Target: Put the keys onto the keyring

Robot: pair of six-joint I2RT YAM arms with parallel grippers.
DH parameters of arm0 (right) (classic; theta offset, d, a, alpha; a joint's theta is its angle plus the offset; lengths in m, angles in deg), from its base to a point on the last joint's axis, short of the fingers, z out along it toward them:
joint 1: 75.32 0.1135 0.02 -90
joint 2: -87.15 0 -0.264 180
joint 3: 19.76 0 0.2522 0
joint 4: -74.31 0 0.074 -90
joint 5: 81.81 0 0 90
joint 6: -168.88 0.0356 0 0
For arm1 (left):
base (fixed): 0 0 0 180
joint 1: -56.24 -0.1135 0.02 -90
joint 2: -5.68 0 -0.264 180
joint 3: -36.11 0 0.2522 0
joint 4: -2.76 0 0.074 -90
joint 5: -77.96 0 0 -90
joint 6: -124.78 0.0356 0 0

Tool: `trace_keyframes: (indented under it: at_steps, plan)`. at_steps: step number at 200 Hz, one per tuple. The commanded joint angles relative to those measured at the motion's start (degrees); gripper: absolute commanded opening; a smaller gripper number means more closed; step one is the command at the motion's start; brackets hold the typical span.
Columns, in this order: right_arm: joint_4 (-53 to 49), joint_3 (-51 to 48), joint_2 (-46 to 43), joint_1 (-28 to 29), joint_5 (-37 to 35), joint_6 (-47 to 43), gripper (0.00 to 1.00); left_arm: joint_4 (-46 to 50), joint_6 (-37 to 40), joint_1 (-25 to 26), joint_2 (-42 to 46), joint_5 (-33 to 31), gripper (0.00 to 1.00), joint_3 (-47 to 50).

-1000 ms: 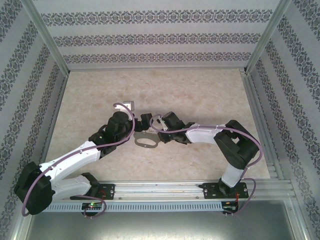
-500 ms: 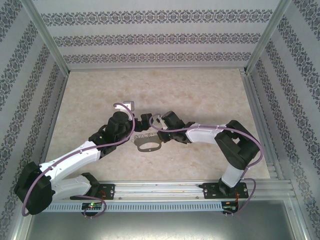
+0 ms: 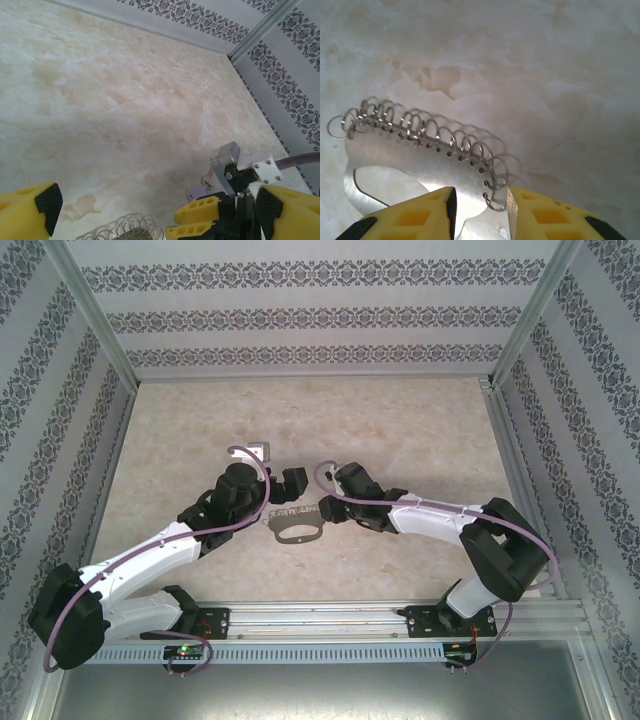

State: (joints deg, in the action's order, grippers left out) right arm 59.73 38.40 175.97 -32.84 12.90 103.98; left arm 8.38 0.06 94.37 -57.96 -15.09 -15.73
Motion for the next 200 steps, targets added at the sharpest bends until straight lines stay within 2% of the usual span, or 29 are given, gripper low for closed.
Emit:
trace_keyframes:
  at_steps: [1,42,132,200]
  plan:
    - [-0.5,-1.4,1.0,-0.8,-1.9,4.0,0.31,-1.6,0.3,-0.4,0.9,0.6,1.00,0.7]
    - [1.1,-2.5,2.6,-1.2,-1.8,5.5,0.28,-1.6,0.5,-0.5,1.1,0.7,1.00,0.9]
    - [3.6,-1.6,6.7,-2.3,3.1,9.3,0.25,-1.5,0.6,-0.5,1.3,1.0,1.00,1.0]
    - [4.3,-2.0,5.0,-2.4,3.7,9.7,0.24,-0.9,0.2,-0.5,1.6,1.5,1.00,1.5]
